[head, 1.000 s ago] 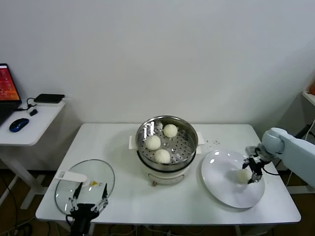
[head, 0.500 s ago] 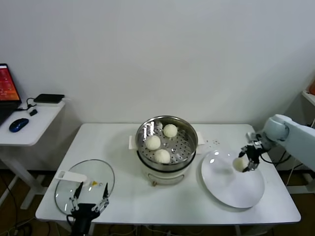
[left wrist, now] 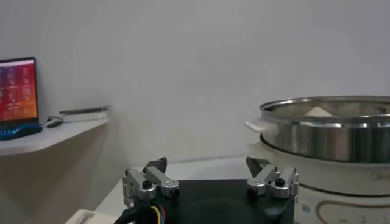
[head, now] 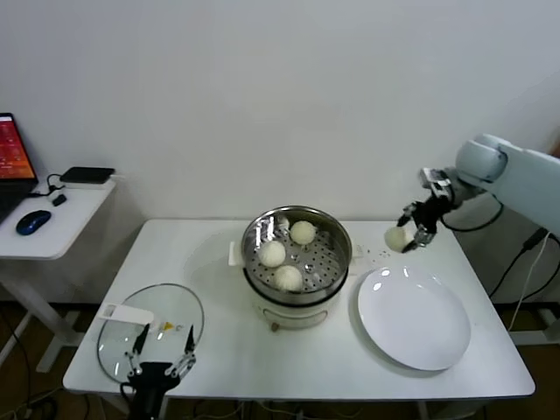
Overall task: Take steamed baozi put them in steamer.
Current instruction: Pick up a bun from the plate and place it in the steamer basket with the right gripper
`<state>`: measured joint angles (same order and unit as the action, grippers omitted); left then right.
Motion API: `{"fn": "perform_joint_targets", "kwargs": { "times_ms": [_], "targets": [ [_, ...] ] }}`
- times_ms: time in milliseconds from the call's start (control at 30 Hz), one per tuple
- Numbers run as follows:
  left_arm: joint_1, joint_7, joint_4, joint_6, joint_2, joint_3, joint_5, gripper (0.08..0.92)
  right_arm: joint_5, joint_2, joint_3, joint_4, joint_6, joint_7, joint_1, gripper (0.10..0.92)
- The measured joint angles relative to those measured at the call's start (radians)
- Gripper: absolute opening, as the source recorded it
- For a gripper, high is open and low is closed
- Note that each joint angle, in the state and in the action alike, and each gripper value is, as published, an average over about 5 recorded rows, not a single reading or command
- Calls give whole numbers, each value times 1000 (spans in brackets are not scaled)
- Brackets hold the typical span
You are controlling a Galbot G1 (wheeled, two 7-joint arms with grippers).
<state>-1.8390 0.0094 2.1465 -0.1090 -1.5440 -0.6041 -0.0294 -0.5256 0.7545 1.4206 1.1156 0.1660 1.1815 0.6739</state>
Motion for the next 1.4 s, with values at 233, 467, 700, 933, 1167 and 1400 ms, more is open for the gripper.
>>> {"fn": "perform_joint_targets", "kwargs": {
  "times_ms": [233, 467, 700, 933, 1167, 1400],
  "targets": [
    [4, -26, 21, 24, 1, 7, -12, 823, -121, 119, 73, -4, 28, -9, 92, 670],
    [6, -35, 35, 33, 3, -2, -15, 823, -181, 228, 99, -16, 55, -33, 108, 673],
    [6, -40, 42, 41, 4, -4, -14, 823, -193, 298, 103, -28, 70, -54, 78, 678],
    [13, -46, 39, 47, 3, -4, -15, 823, -173, 322, 99, -32, 76, -64, 27, 679],
    [16, -48, 28, 48, 3, -4, -15, 823, -146, 330, 93, -45, 77, -67, -21, 679],
    [23, -49, 21, 50, 3, -4, -15, 823, -125, 339, 86, -59, 78, -68, -56, 683]
  ]
}}
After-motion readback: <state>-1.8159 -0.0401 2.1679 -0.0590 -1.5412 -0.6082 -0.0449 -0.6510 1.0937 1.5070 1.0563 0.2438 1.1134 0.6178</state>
